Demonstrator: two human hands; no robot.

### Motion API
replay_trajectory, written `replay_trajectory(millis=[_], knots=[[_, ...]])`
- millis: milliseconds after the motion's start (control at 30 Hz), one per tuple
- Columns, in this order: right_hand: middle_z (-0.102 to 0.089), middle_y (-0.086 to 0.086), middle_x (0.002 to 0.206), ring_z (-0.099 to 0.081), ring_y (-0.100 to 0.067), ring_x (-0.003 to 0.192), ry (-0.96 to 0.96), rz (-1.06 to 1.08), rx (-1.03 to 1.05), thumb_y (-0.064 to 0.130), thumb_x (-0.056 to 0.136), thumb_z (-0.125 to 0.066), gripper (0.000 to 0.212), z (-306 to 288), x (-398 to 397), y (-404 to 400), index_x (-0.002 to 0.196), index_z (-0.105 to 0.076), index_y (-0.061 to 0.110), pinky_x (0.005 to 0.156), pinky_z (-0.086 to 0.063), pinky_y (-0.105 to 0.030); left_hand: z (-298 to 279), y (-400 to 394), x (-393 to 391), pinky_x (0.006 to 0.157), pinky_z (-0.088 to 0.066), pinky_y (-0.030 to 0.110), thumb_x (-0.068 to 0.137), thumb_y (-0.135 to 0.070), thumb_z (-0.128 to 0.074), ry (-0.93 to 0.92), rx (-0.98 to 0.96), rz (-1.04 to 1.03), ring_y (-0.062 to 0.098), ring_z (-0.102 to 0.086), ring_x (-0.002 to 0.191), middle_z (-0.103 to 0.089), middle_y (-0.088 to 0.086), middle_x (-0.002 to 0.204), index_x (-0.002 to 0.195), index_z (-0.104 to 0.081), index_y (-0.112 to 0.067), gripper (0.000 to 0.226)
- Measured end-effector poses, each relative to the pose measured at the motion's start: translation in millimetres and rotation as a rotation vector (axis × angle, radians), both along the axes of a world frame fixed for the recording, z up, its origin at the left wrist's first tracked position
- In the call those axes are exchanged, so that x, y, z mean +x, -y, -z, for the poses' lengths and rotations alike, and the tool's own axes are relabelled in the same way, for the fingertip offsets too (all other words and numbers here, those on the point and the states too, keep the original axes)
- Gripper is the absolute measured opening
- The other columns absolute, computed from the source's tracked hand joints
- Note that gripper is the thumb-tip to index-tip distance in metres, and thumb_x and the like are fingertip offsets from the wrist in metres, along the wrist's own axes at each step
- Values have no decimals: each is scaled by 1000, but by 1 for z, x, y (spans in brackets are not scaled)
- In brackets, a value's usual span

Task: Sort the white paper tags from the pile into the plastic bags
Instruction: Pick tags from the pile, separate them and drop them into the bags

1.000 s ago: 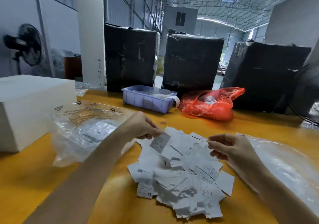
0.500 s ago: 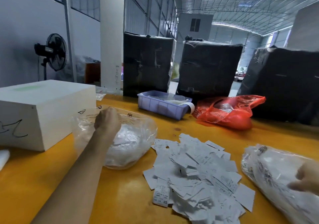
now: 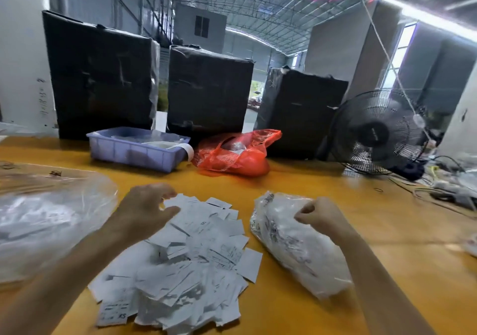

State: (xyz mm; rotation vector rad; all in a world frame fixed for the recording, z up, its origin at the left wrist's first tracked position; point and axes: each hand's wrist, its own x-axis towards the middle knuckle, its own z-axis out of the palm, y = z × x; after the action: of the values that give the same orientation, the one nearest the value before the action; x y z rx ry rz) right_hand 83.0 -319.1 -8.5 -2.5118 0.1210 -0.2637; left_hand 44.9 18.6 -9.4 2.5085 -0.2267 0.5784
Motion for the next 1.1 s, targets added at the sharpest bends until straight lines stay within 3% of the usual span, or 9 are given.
replay_trajectory(millis=[67, 133, 267, 367, 500, 600, 767, 900, 1100], knots=[[-65, -1, 59, -55, -5, 52, 106, -65, 215, 3, 75, -75, 12, -10, -7, -10, 66, -69, 5, 46, -41, -15, 11, 11, 2, 71, -40, 17, 81, -20, -73, -23, -17, 80, 15, -60, 89, -68, 0, 106, 107, -68, -11, 28], [-67, -4, 65, -61, -5, 56, 167, -146, 478, 3, 71, -79, 11, -20, -14, -25, 72, -67, 4, 53, -46, -14, 17, 19, 2, 69, -44, 12, 79, -22, -75, -48, -127, 159, 11, -63, 86, -68, -7, 93, 101, -70, -13, 24], [-67, -5, 67, -67, -17, 64, -83, -434, 898, 9, 60, -79, 25, -29, -28, -63, 79, -62, 6, 65, -56, -26, 9, 37, -9, 66, -50, 12, 66, -55, -73, -272, -578, 361, 5, -69, 84, -74, -5, 87, 95, -69, -21, 45], [-66, -7, 71, -67, -18, 64, -240, -583, 879, 6, 58, -79, 30, -17, -36, -96, 84, -64, 2, 66, -56, -27, 4, 49, -18, 67, -54, 18, 61, -64, -73, -451, -787, 448, 13, -71, 86, -74, 3, 94, 101, -66, -20, 60], [-59, -13, 76, -63, -16, 65, -245, -635, 749, 1, 64, -80, 33, -5, -41, -118, 91, -62, -6, 65, -55, -24, 7, 52, -20, 58, -52, 16, 74, -23, -76, -393, -878, 328, 12, -66, 64, -72, 7, 72, 87, -70, -6, 22], [-64, -2, 65, -64, -12, 62, -275, -579, 752, 8, 65, -81, 23, -2, -39, -115, 85, -70, 6, 64, -54, -23, 9, 45, -17, 51, -48, 17, 81, -7, -70, -384, -905, 293, 7, -57, 49, -66, 2, 58, 78, -69, -3, 5], [-67, -1, 66, -63, -11, 62, -302, -518, 817, 27, 61, -78, 19, 1, -39, -112, 75, -77, 14, 64, -52, -23, 11, 39, -12, 55, -48, 18, 82, -7, -69, -374, -912, 268, 10, -57, 53, -67, 2, 60, 75, -68, -5, 7], [-66, 2, 64, -62, -6, 62, -245, -490, 728, 38, 57, -78, 23, 2, -40, -116, 70, -74, 19, 68, -44, -24, 9, 36, -13, 57, -53, 17, 72, -18, -74, -544, -943, 349, 9, -66, 61, -73, 5, 75, 86, -68, -8, 18], [-63, 3, 61, -58, -8, 61, -234, -535, 758, 33, 55, -79, 18, 6, -41, -121, 63, -69, 19, 68, -42, -25, 7, 36, -15, 59, -52, 18, 54, -22, -79, -639, -910, 384, 7, -65, 61, -70, 4, 74, 94, -70, -8, 43]])
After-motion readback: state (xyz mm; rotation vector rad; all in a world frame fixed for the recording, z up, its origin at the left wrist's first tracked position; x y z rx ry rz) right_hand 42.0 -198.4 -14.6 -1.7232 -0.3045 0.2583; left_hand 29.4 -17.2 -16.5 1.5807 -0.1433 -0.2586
